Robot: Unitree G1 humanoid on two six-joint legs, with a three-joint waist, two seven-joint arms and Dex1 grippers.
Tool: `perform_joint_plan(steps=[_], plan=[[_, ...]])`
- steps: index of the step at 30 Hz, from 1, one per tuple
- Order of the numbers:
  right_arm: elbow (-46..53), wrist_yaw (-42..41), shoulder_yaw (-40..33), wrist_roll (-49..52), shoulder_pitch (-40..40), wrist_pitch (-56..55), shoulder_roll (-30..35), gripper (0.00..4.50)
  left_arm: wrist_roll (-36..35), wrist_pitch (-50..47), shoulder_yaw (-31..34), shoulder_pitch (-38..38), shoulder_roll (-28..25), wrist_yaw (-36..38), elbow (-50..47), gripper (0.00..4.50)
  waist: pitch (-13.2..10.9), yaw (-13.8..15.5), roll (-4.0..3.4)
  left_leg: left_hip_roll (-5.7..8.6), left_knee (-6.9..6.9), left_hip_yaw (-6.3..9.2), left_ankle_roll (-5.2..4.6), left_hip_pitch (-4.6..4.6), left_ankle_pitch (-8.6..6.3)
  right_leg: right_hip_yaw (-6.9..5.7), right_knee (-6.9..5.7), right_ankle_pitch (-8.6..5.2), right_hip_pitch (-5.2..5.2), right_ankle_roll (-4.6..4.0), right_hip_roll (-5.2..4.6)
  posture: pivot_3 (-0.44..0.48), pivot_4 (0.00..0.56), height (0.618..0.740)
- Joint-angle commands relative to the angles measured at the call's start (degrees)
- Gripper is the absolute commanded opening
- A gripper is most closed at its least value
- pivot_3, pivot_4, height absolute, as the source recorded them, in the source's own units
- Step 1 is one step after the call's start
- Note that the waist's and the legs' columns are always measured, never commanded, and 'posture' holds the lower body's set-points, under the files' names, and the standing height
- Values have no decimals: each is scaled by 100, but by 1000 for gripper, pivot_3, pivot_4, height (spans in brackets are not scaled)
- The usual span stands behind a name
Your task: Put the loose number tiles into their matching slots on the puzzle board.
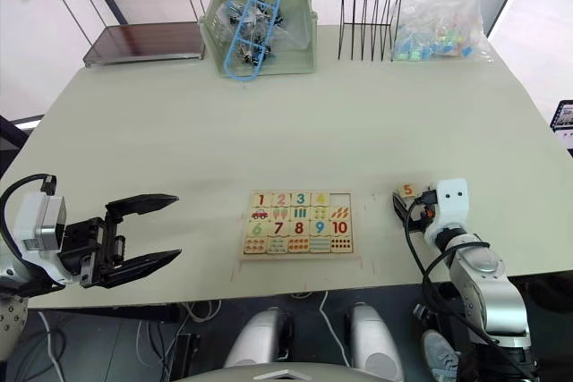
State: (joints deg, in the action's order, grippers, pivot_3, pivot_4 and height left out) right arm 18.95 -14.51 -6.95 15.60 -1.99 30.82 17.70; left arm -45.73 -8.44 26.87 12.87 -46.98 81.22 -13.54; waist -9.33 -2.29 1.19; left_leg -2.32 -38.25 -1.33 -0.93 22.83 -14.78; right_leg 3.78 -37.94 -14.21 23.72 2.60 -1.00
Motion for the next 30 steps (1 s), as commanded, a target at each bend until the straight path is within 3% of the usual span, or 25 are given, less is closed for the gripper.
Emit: perform_joint_plan(steps=[1,6,7,8,9,13,30], plan=[[59,118,5,-136,-17,-68,-36,4484,-24,20,146,-87,-37,92,71,4500,0,0,0,0,0,0,0,0,0,0,0,0,0,0,0,0,150,740],[-6,175,34,-190,60,-64,-140,4484,39,29,109,-172,-18,106,113,4500,1,0,2,0,0,0,0,0,0,0,0,0,0,0,0,0,150,740],[-8,179,47,-213,72,-80,-151,3973,53,34,111,-186,-12,104,122,4500,1,-1,2,0,0,1,0,0,0,0,0,0,0,0,0,0,150,740],[-2,187,58,-224,83,-81,-163,3805,70,45,114,-198,-5,99,135,4500,1,-2,2,0,0,1,0,0,0,0,0,0,0,-1,0,0,150,740],[4,191,64,-232,87,-82,-171,3168,83,52,113,-207,0,94,142,4500,1,-2,2,0,0,2,0,0,0,0,-1,1,0,-2,0,0,150,740],[91,223,86,-270,39,-61,-221,1450,120,63,107,-221,23,99,160,4500,2,-2,3,0,0,2,0,0,0,0,0,1,0,-1,0,0,150,740],[2165,770,535,-182,-1542,878,-820,1446,193,82,92,-236,40,127,221,4500,2,3,3,-24,6,12,0,-1,0,1,0,-4,5,4,-3,0,150,740]])
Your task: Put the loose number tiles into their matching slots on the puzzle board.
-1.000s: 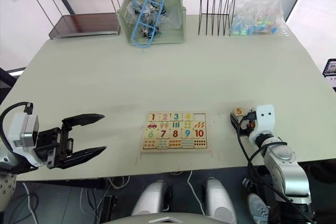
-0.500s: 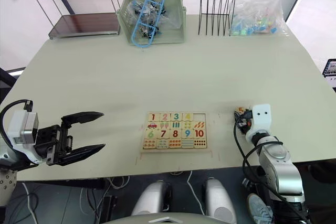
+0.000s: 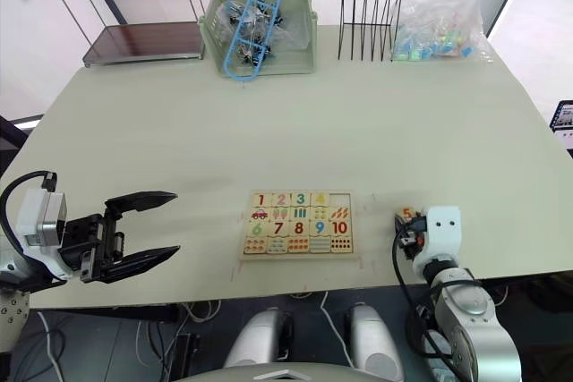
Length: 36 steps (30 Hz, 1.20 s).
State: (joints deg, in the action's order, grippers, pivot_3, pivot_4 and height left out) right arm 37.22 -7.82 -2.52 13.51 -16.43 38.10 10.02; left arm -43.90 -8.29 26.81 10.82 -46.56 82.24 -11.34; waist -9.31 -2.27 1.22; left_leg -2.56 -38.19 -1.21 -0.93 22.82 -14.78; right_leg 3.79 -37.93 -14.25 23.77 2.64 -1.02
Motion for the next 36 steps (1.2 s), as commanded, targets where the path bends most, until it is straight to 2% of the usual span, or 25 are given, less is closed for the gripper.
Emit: perform_joint_plan(steps=[1,6,7,8,12,13,18,21,27,32,36], plan=[[401,176,82,9,-125,207,-89,1446,20,72,84,-52,-6,32,19,4500,0,-1,0,0,0,1,0,0,0,0,0,0,1,0,0,0,150,740],[486,255,62,28,-145,417,-118,1446,49,77,43,-106,0,70,51,4500,0,1,0,-1,0,0,0,1,0,1,1,-1,4,0,-1,0,150,740],[491,259,63,32,-147,447,-116,1946,57,75,40,-115,3,72,53,4500,0,2,0,-1,0,0,0,1,0,2,1,-1,4,0,-1,0,150,740],[501,265,64,31,-150,476,-117,2248,64,75,38,-121,5,73,55,4500,1,1,1,-1,0,0,0,1,0,2,1,-1,4,0,-1,0,150,740],[527,271,41,30,-206,284,-194,4179,89,79,33,-133,6,82,65,4500,1,5,1,-2,0,0,0,1,0,1,1,-1,4,0,-1,0,150,740],[521,225,25,38,-211,127,-205,4409,92,78,31,-135,11,78,65,4500,1,6,1,-2,0,0,0,2,0,1,2,-1,4,0,-2,0,150,740],[590,-148,-141,122,-356,-605,-73,4409,103,77,20,-127,39,57,52,4500,0,7,0,-1,1,0,0,4,0,1,3,-1,5,0,-3,0,150,740],[434,-683,-643,406,-425,-996,260,4409,99,64,21,-117,54,43,27,4500,-1,15,0,-1,1,-2,0,4,0,0,4,-1,4,1,-3,0,150,740],[-619,-2100,-1309,862,-62,-1998,1223,4409,125,63,0,-103,102,21,17,4500,0,-3,2,12,-1,-11,0,0,0,6,5,0,2,2,0,0,150,740],[-1350,-3376,-1380,1175,249,-2598,1944,4409,131,65,64,-31,98,53,25,4500,-2,-4,1,17,3,-12,0,-1,0,2,3,0,2,0,6,0,150,740],[-2187,-4525,-1320,1365,798,-2864,2667,4409,137,78,63,37,45,178,49,4500,-2,2,2,21,0,-13,0,-1,0,3,4,0,-2,1,3,0,150,740]])
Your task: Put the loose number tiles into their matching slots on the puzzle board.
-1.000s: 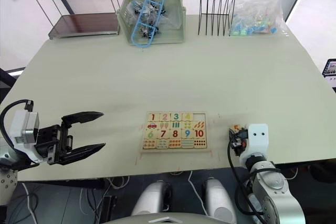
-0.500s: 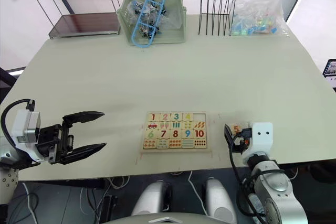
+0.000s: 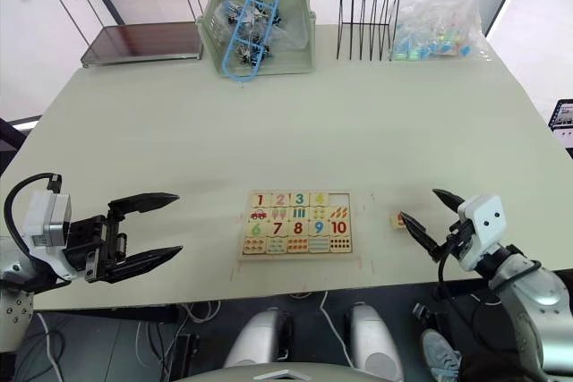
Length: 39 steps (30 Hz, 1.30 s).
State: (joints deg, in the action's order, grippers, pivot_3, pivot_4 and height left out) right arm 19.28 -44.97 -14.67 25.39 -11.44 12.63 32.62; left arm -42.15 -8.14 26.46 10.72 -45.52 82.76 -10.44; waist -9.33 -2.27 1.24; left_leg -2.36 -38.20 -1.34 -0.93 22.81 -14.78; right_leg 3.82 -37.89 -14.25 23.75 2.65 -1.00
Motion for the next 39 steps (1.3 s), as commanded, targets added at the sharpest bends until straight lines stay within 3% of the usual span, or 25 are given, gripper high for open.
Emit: perform_joint_plan(steps=[1,9,14,23,33,37,39], plan=[[-587,-1070,-52,180,422,-387,557,4409,-48,51,82,47,-77,177,-43,4500,0,3,0,1,-1,-1,0,0,0,0,0,0,-1,0,0,0,150,740],[-2302,-3016,662,-156,1567,-1100,1441,4409,-25,183,-144,-117,-405,940,235,4500,-4,12,0,2,-2,-8,0,-1,0,-6,0,0,-4,-1,1,0,150,740],[-3108,-3844,1182,-492,2234,-1631,1613,4409,-122,345,-560,-344,-732,974,491,4500,-8,13,-3,2,-2,-9,0,-1,0,-6,-1,2,-4,-2,0,0,150,740],[-4235,-4299,1879,-1151,3294,-2115,1509,4409,-241,446,-803,-578,-880,974,634,4500,-16,4,-10,2,-3,-12,0,-1,0,-5,-4,15,-2,-21,1,0,150,740],[-4207,-4159,2101,-1387,3526,-2013,1375,4409,-227,417,-690,-509,-831,974,533,4500,-19,18,-12,2,-4,-10,0,0,0,-7,-6,16,-2,-22,0,0,150,740],[-4265,-4153,2168,-1519,3532,-2146,1413,2716,-218,378,-650,-515,-789,973,521,4500,-19,17,-12,2,-4,-10,0,0,0,-7,-6,16,-2,-22,0,0,150,740],[-4297,-4161,2178,-1559,3541,-2179,1416,1565,-208,365,-648,-528,-773,972,517,4500,-19,17,-12,2,-4,-10,0,0,0,-7,-6,16,-2,-22,1,0,150,740]])
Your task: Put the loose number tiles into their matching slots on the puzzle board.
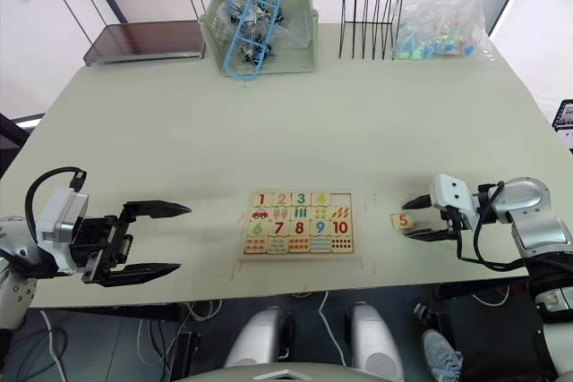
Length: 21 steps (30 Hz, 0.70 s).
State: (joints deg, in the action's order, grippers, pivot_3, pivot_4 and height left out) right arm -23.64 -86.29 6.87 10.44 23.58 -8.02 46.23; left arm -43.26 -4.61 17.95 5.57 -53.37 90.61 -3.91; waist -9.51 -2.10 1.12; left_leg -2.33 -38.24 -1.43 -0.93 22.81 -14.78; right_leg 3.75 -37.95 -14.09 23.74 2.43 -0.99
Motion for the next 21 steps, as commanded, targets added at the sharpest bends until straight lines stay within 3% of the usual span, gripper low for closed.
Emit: perform_joint_plan(steps=[1,3,9,21], plan=[[-18,-32,26,-81,46,-128,54,1090,-93,8,200,-21,17,186,-136,4500,0,-1,0,0,0,0,0,0,0,0,0,0,0,0,0,0,150,740],[-40,-29,25,-107,66,-141,54,858,-86,-2,191,-38,27,182,-138,4500,0,-1,0,0,0,0,0,0,0,0,0,0,-1,0,0,0,150,740],[245,10,-53,-19,48,118,82,858,-79,-19,183,-62,57,160,-154,4500,0,0,0,0,-1,0,0,0,0,0,0,0,-1,0,0,0,150,740],[2575,934,-92,415,-57,2892,114,858,-40,-12,279,40,218,-18,-319,4500,-1,6,-1,-1,-1,4,0,1,0,-1,-2,0,1,0,0,0,150,740]])
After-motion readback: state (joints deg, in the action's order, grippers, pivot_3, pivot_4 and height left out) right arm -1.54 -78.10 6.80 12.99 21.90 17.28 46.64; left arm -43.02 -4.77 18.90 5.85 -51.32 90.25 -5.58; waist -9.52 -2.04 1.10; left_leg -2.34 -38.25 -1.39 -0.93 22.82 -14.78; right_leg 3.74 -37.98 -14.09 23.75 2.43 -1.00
